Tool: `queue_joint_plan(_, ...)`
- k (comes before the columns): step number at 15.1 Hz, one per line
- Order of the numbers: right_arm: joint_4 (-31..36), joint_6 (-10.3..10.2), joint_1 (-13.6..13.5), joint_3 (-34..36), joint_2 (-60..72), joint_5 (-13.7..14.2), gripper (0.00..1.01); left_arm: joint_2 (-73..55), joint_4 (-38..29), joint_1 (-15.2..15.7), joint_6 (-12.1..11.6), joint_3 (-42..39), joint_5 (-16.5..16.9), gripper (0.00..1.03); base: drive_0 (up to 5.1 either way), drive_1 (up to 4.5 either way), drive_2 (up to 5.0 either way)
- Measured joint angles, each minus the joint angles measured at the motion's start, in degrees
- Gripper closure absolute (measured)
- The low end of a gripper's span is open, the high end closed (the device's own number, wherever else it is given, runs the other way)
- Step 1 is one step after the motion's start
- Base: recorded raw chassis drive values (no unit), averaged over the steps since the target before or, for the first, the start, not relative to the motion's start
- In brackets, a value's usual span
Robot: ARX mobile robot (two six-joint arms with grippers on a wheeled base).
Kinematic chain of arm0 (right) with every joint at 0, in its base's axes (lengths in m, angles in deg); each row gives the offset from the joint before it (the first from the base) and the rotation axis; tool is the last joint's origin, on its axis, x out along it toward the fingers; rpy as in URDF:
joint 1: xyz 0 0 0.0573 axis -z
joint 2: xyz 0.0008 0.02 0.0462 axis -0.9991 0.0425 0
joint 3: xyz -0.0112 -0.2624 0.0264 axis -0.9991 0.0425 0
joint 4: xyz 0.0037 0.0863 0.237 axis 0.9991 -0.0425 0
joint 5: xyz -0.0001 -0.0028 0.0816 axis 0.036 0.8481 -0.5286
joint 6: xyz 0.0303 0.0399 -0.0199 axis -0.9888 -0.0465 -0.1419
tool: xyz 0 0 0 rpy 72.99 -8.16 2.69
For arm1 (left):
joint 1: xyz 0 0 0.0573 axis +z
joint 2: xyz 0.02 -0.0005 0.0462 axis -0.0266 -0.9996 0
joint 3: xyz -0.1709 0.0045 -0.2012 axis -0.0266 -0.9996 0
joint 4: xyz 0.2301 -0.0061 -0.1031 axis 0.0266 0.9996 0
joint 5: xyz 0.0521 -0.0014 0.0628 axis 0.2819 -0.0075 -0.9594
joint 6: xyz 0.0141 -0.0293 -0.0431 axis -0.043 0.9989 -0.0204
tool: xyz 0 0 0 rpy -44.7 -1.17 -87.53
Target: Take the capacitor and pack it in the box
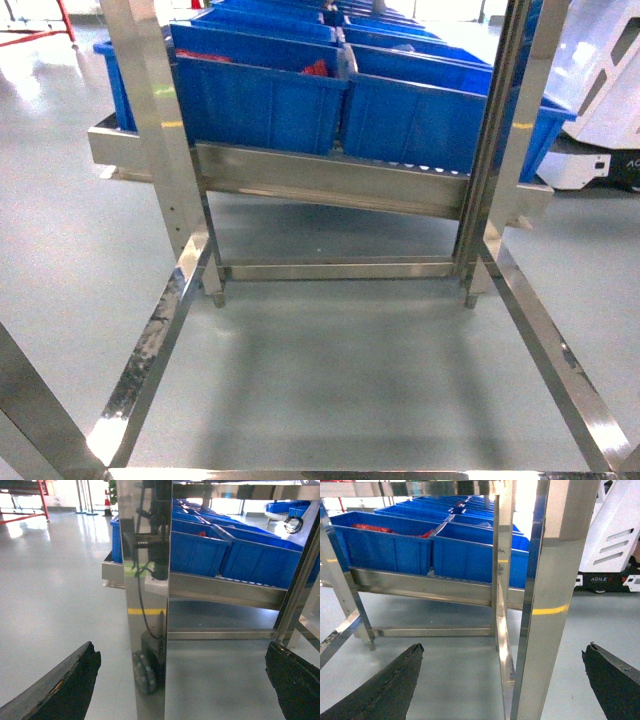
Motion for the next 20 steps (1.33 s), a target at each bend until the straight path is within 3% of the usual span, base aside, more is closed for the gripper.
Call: queue_joint_plan(20,0.0,0.0,0.0,0.0,0.0,0.0,0.03,0.0,0.02,0.0,0.0,0.0,0.0,0.05,0.0,0.0,0.0)
